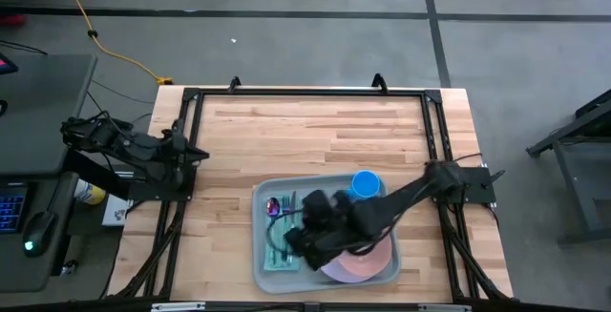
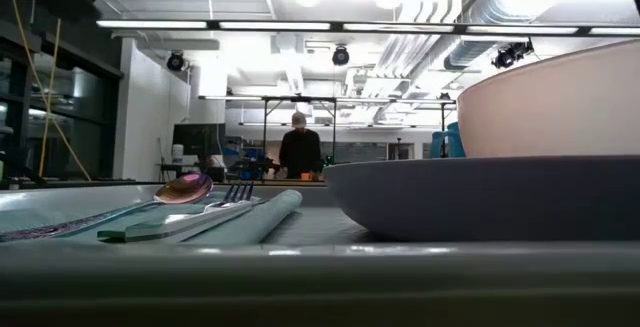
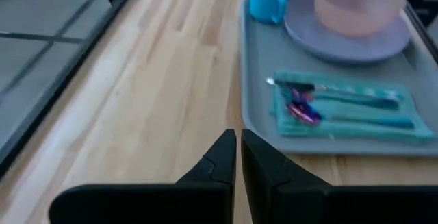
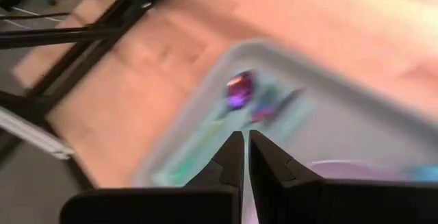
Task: Set up tray
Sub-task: Return to Home Position
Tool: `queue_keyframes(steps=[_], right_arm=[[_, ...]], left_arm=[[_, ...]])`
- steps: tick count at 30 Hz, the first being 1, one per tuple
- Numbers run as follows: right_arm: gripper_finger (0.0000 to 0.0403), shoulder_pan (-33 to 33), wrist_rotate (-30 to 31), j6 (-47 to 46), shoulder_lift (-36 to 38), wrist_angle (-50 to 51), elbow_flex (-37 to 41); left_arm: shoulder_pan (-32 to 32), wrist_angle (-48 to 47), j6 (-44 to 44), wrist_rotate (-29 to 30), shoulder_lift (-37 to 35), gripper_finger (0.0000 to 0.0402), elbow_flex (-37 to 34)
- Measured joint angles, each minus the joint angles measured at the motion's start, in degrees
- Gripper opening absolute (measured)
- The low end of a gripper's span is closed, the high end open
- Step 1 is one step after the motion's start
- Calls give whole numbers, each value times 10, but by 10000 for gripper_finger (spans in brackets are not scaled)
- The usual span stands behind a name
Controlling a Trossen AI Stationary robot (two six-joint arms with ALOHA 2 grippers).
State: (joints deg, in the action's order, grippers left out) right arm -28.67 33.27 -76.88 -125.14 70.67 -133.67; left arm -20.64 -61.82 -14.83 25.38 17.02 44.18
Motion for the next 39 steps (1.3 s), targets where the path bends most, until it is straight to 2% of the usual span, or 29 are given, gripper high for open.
queue_keyframes(steps=[7,9,13,17,22,27,29,34,39], right_arm=[[0,-17,90,69,119,193,0],[0,-29,117,108,161,190,17],[0,-63,170,142,272,191,100],[0,-103,201,139,412,171,250],[0,-138,224,152,592,50,469],[0,-143,276,217,743,-92,645],[0,-143,294,227,798,-136,704],[0,-143,334,286,913,-272,826],[0,-142,370,392,995,-412,907]], left_arm=[[0,21,0,18,0,56,0],[0,14,0,21,0,56,0],[0,23,-32,18,0,56,0],[0,47,-31,18,0,56,0],[0,112,73,8,0,56,0],[0,206,281,-1,0,56,0],[0,225,335,-7,-6,56,0],[0,247,373,-9,-54,56,-18],[0,314,389,-66,-168,56,-113]])
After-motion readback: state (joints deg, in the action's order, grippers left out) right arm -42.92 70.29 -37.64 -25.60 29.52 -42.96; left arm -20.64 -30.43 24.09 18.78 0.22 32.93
